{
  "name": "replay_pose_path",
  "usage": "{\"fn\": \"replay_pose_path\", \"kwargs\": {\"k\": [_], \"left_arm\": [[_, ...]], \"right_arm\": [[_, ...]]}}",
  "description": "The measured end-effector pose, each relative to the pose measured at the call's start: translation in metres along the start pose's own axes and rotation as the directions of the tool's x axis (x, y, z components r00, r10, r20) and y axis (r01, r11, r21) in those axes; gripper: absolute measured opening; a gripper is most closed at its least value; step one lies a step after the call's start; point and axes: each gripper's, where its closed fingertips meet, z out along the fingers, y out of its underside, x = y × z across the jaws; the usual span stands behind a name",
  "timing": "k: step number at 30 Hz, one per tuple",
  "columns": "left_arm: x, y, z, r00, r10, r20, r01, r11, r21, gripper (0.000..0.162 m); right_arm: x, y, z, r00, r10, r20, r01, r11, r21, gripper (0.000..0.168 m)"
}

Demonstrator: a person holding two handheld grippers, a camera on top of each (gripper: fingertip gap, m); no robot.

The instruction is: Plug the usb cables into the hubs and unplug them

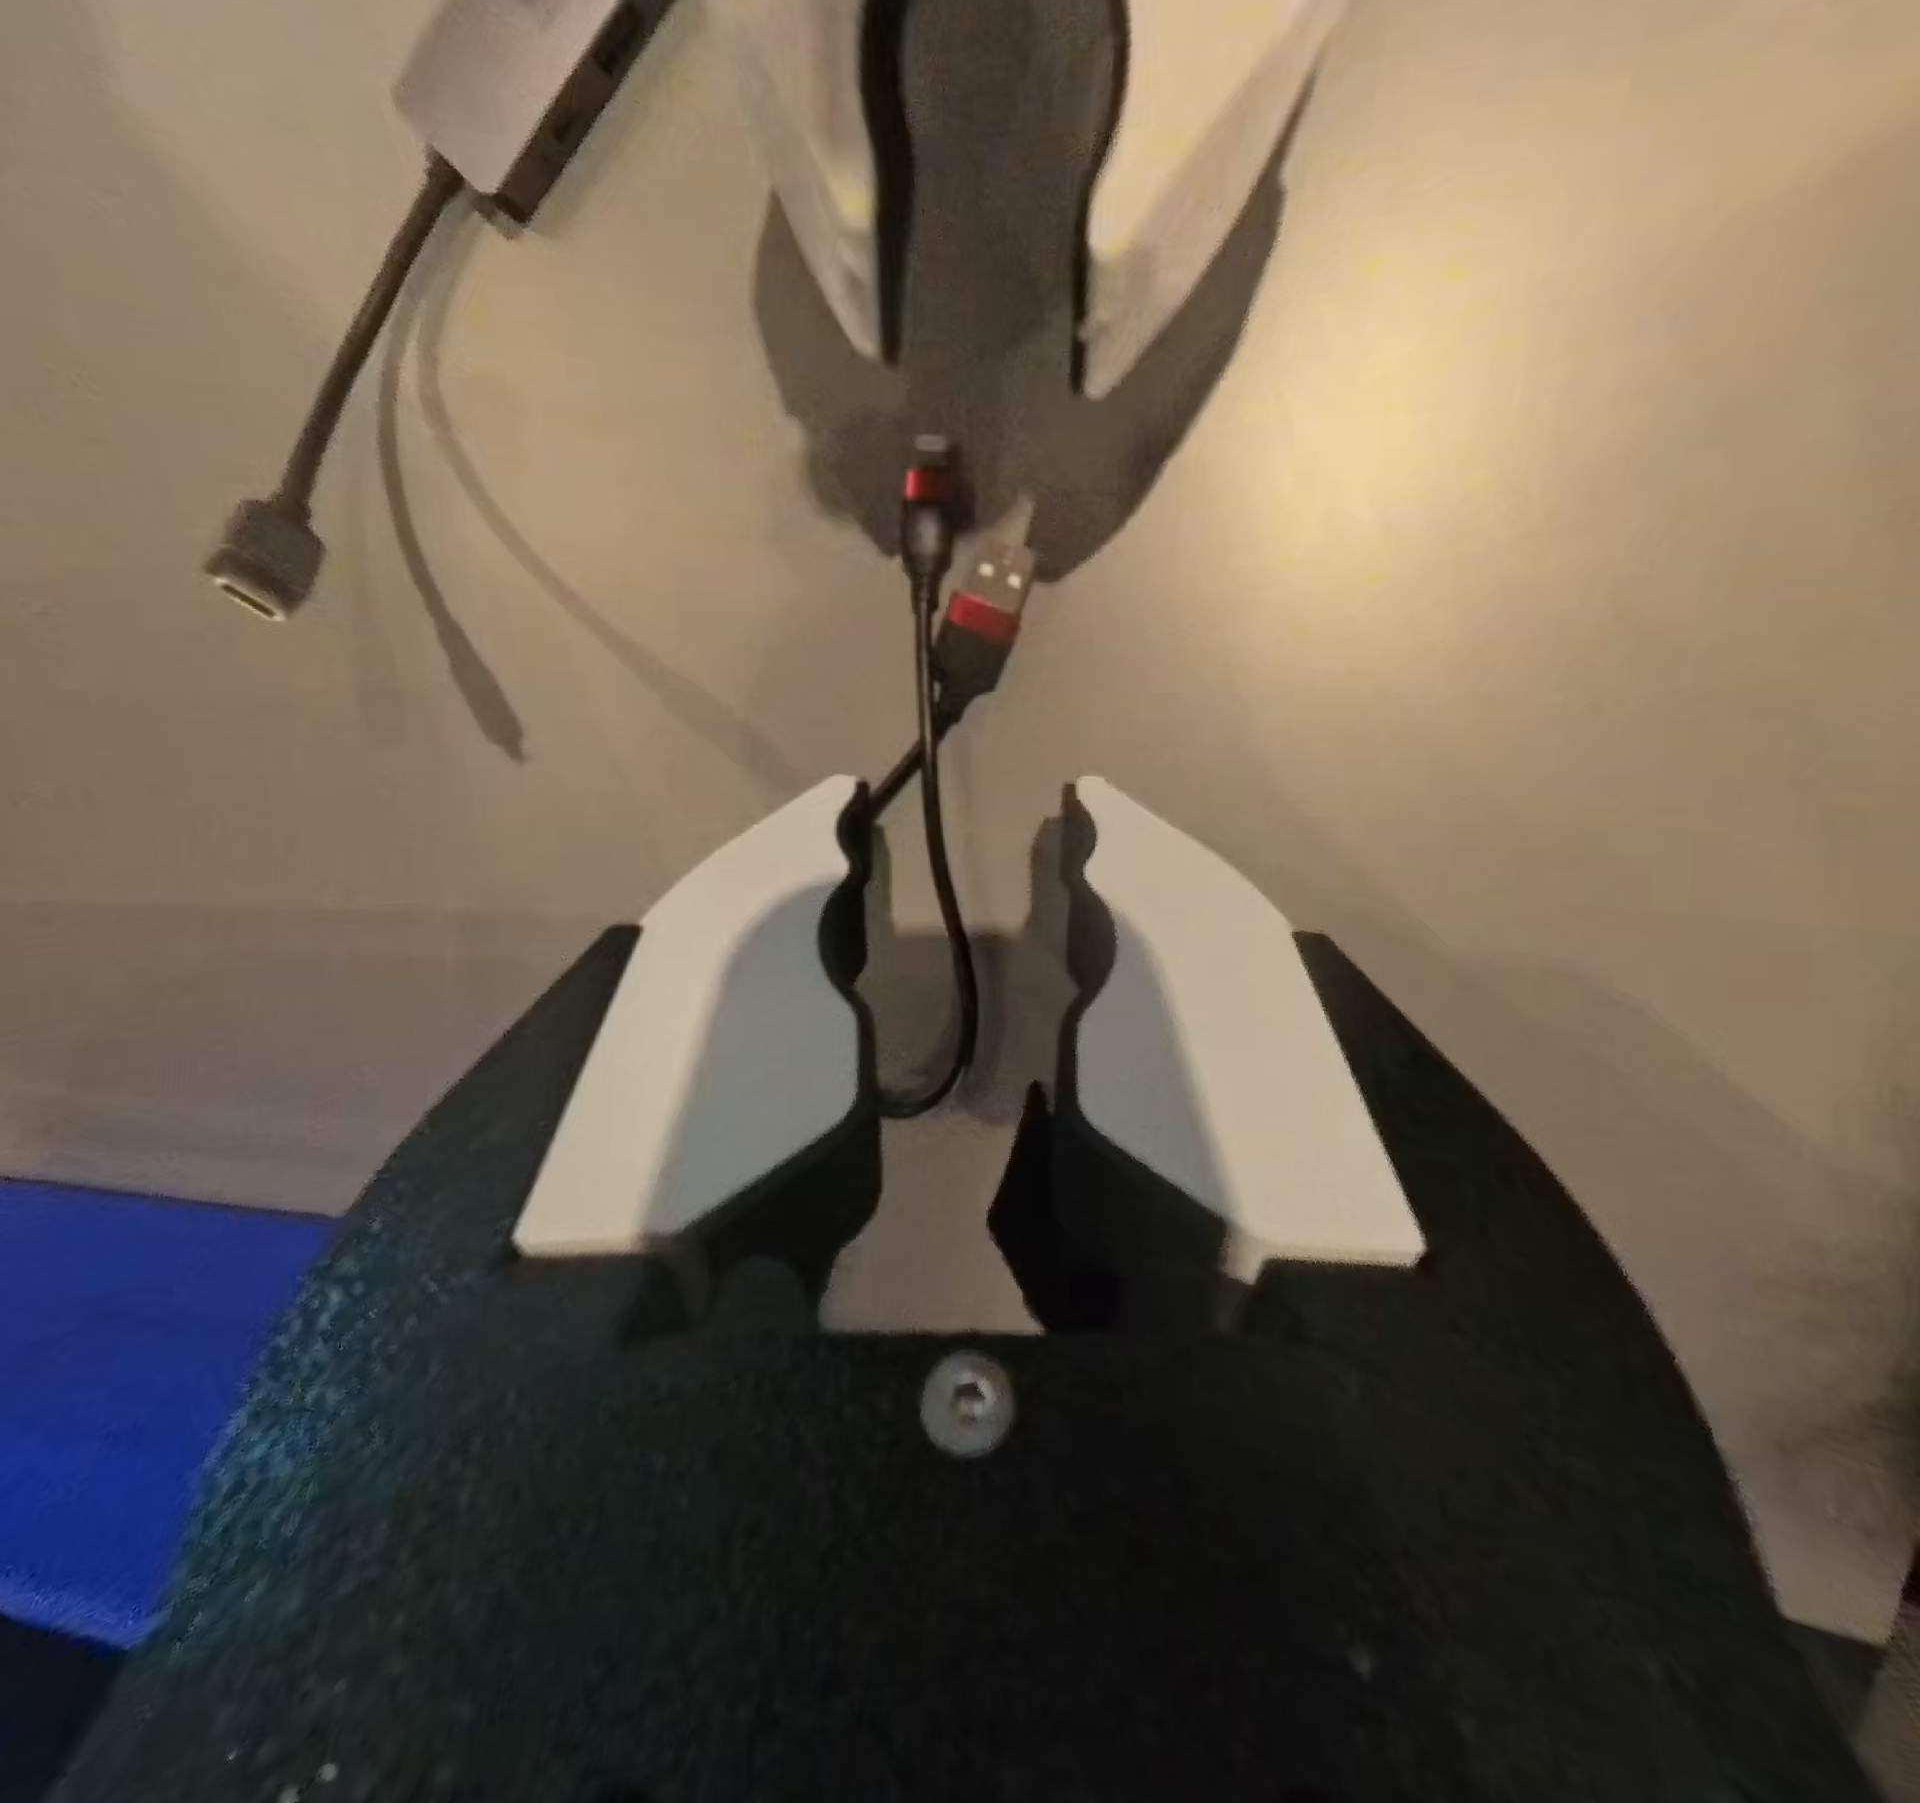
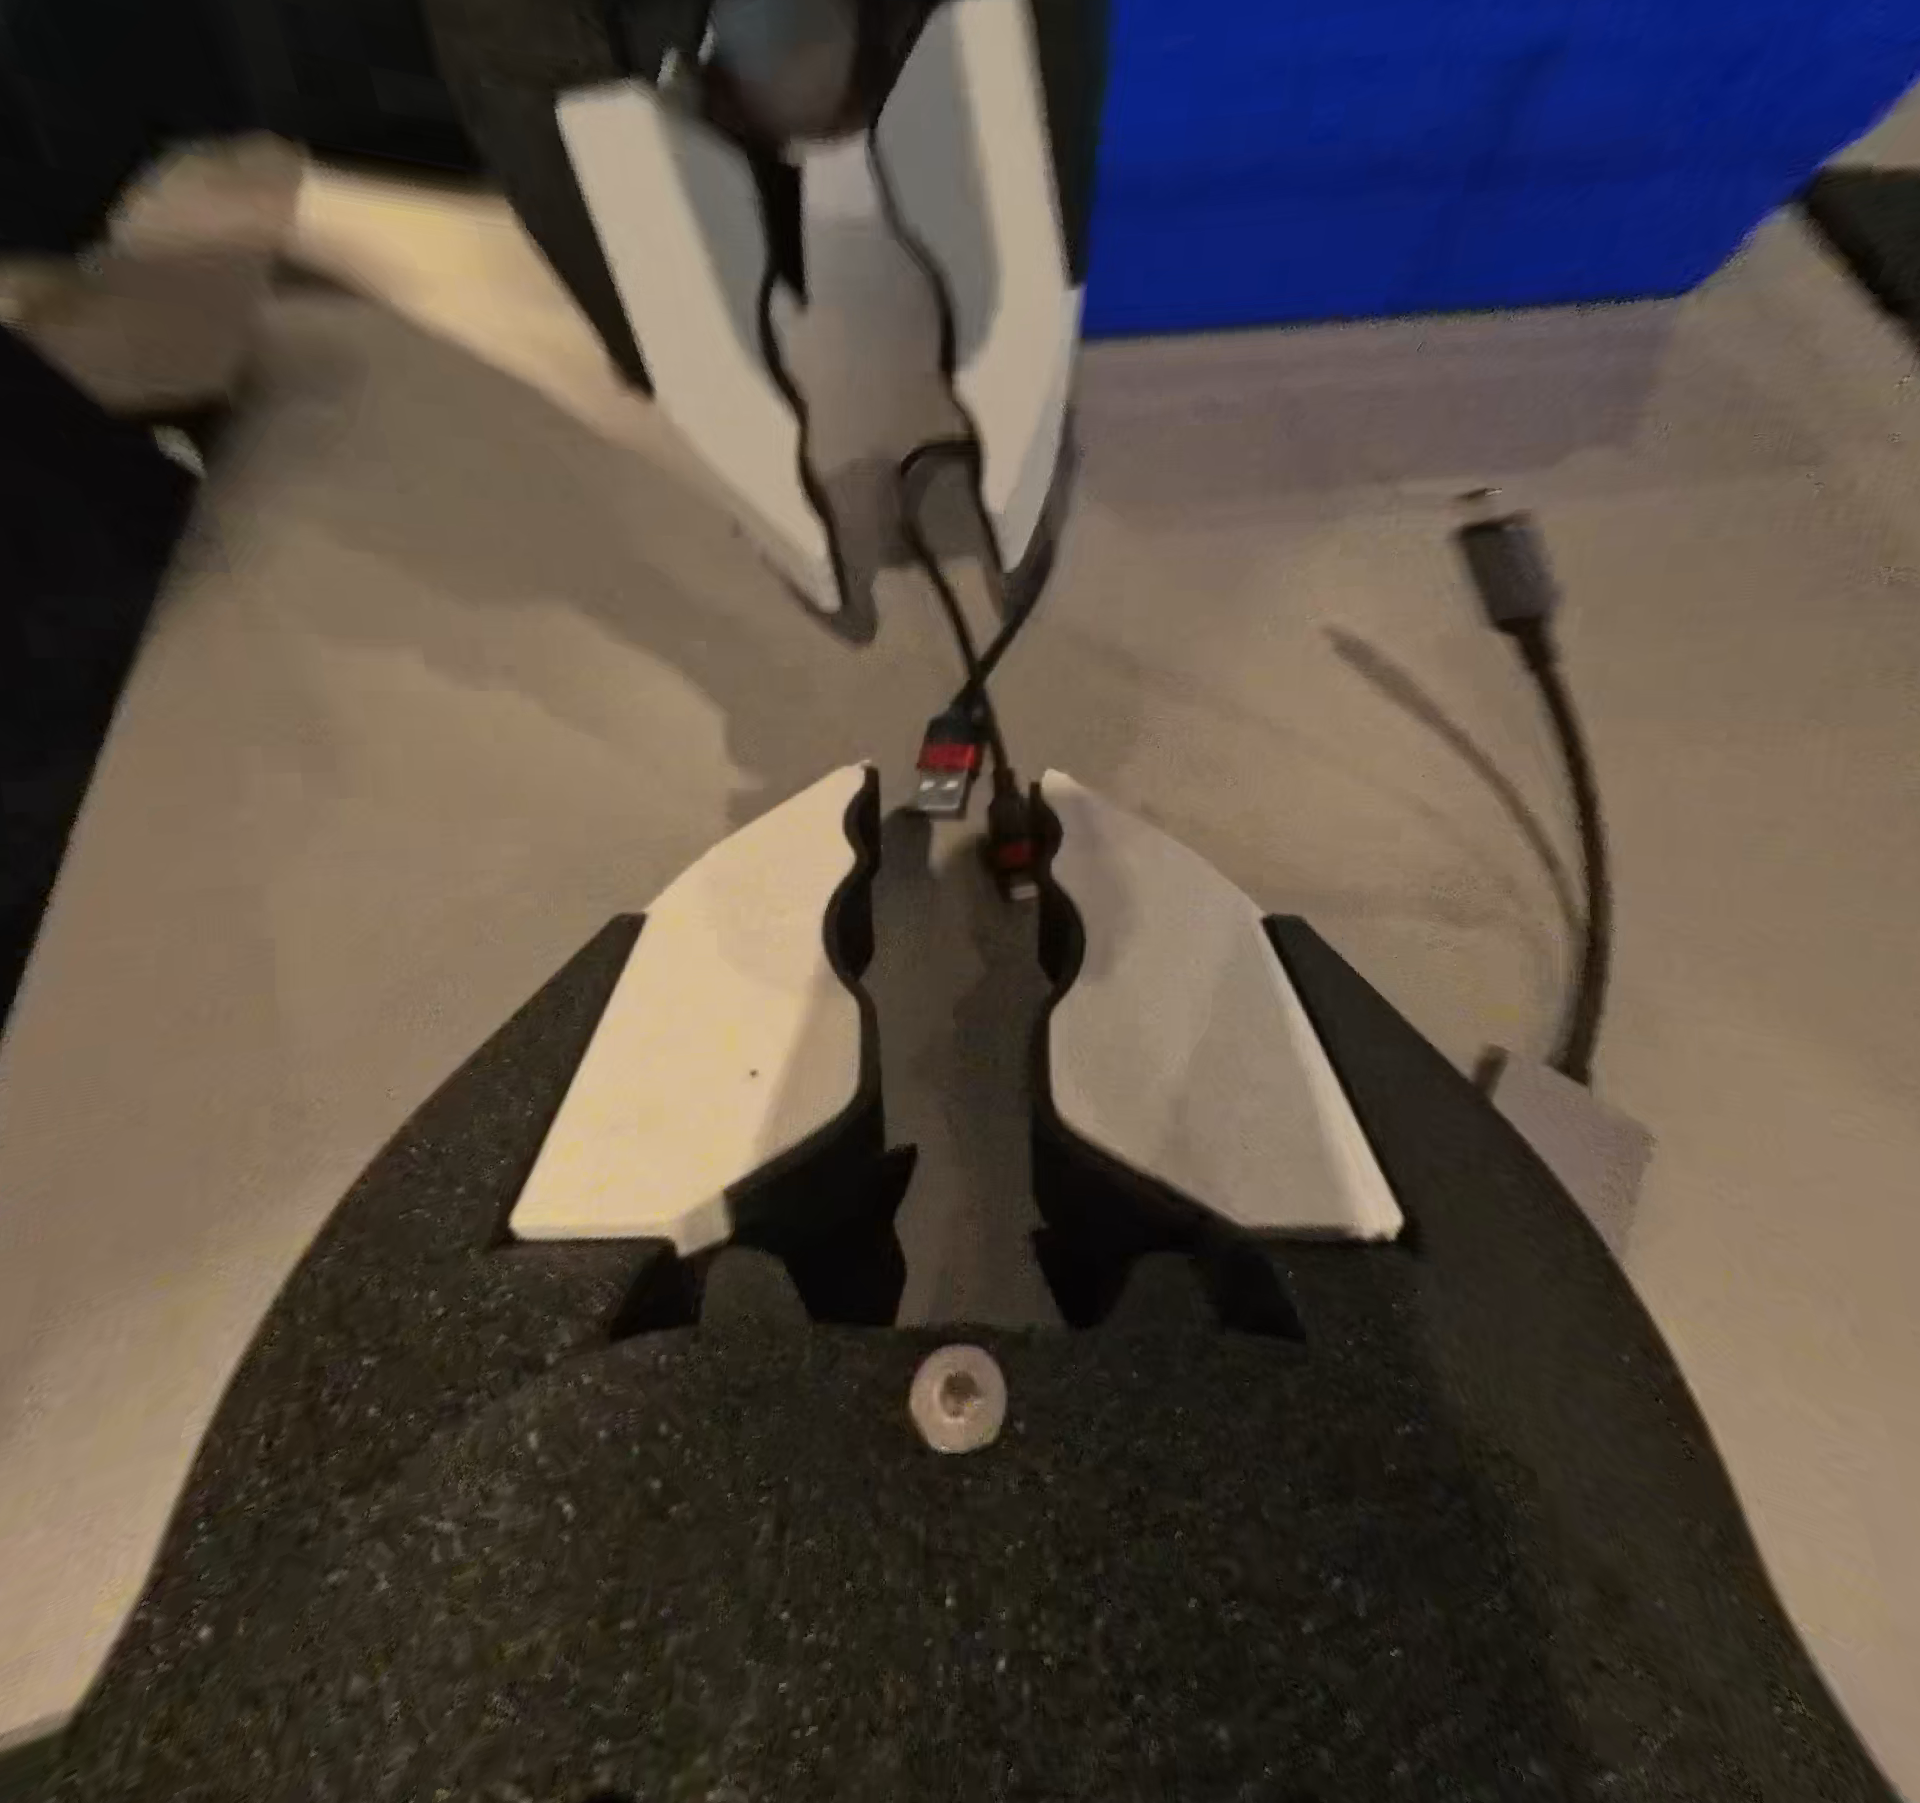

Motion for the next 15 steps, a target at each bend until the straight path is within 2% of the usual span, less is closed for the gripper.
{"fn": "replay_pose_path", "kwargs": {"k": [3, 8, 15], "left_arm": [[0.001, 0.005, 0.005, 0.999, 0.027, 0.017, -0.027, 1.000, -0.004, 0.029], [-0.004, 0.008, 0.007, 0.998, 0.023, 0.052, -0.022, 1.000, -0.014, 0.029], [-0.003, 0.006, 0.004, 0.998, 0.002, 0.058, -0.004, 0.999, 0.034, 0.027]], "right_arm": [[-0.008, 0.011, 0.018, 0.999, -0.051, 0.008, 0.052, 0.994, -0.100, 0.027], [-0.009, 0.013, 0.032, 0.998, -0.052, -0.022, 0.049, 0.988, -0.150, 0.035], [-0.006, 0.020, 0.047, 0.994, -0.066, -0.084, 0.042, 0.965, -0.257, 0.022]]}}
